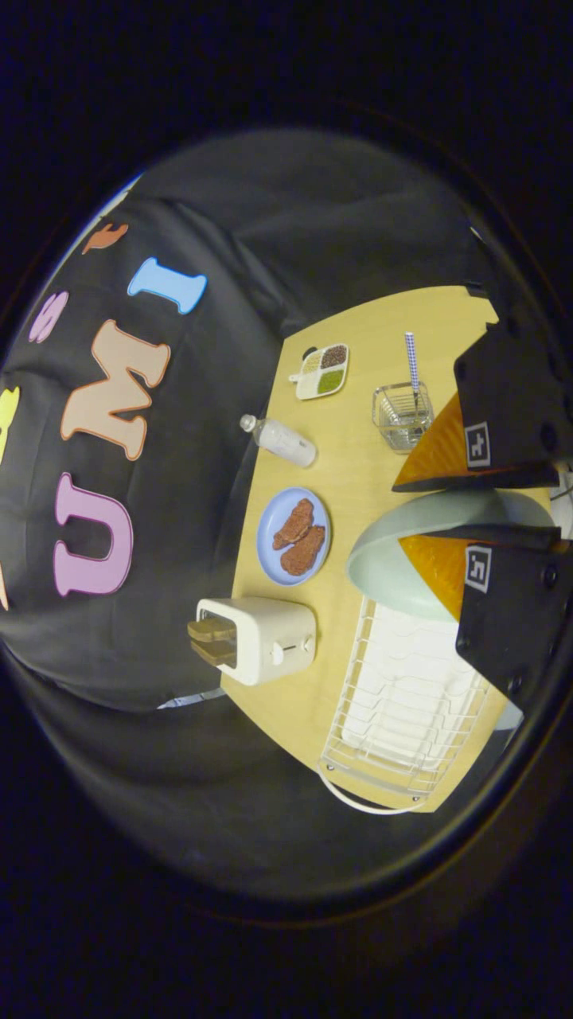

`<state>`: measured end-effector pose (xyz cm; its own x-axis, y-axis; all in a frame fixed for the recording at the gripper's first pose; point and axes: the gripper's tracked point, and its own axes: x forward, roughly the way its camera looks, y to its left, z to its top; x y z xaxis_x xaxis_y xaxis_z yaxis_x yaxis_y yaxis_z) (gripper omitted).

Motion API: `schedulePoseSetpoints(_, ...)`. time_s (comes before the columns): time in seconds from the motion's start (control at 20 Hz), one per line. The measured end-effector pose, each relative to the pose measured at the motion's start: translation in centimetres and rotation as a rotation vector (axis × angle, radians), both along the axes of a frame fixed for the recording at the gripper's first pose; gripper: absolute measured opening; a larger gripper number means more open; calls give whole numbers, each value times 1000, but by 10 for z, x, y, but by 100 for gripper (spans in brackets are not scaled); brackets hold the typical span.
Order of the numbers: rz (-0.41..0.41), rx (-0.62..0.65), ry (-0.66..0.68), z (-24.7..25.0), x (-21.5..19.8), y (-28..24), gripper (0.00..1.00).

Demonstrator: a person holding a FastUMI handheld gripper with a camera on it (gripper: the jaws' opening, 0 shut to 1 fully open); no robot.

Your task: Take the plate from the dish rack, then take the spoon from the basket and place it into the plate.

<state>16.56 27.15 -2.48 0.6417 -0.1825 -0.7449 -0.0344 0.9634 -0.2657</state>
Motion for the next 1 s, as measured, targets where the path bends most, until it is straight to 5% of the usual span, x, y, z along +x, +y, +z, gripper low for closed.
schedulePoseSetpoints(0.45,-25,122,-79,40,-47,-114,21)
schedulePoseSetpoints(0.75,-16,147,-41,0,-108,-180,21)
schedulePoseSetpoints(1.0,-23,288,-12,-57,-137,-192,21)
